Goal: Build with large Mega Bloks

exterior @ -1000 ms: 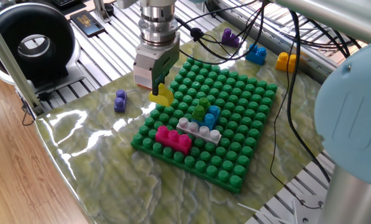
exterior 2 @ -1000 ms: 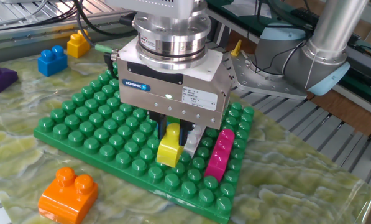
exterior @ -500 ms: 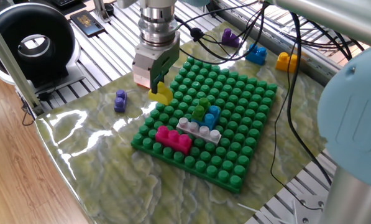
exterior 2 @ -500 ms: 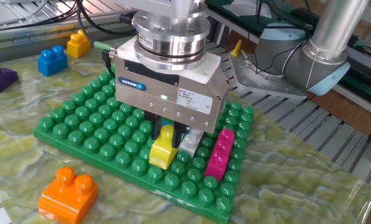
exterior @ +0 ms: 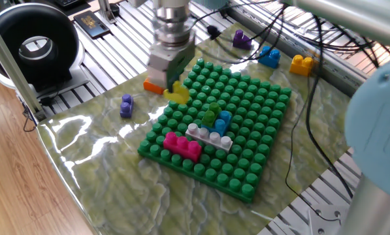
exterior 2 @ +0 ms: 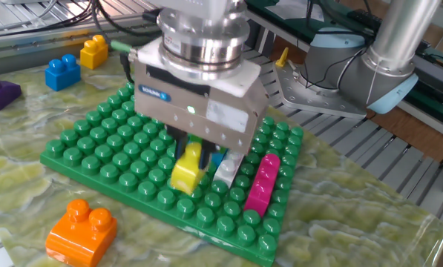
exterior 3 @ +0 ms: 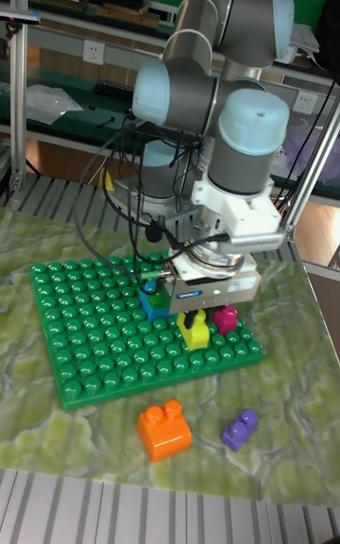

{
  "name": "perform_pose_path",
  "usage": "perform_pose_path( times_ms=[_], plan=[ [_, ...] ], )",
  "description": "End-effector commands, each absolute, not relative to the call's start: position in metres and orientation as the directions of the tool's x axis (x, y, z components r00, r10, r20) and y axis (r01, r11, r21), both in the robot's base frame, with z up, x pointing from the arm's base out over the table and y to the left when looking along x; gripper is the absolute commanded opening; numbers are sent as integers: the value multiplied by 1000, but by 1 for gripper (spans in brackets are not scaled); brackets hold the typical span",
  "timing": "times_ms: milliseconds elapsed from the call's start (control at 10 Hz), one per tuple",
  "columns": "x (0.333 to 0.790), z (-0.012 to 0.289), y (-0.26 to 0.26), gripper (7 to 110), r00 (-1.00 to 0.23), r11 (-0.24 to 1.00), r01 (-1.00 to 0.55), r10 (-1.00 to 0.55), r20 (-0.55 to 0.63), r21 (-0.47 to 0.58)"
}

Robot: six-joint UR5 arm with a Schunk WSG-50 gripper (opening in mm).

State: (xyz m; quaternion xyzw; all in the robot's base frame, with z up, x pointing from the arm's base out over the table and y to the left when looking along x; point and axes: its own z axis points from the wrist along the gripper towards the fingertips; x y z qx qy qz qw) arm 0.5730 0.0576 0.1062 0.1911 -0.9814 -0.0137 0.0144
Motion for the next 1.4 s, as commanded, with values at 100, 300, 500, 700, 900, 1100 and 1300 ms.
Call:
perform_pose_path(
  times_ms=[100,300,500,700,900,1100,1300],
  plan=[
    [559,102,-8,7,-896,896,-443,-443,-18,29],
    [568,100,-13,7,-937,938,-345,-342,-66,35],
    [568,96,-22,7,-938,939,-342,-339,-72,28],
    [562,77,-42,7,-924,926,-376,-372,-87,36],
    [555,69,-65,7,-901,904,-428,-428,-63,-22],
    [551,68,-65,7,-903,905,-425,-425,-62,-9],
    [538,66,-54,7,-923,921,-385,-383,-45,54]
  ],
)
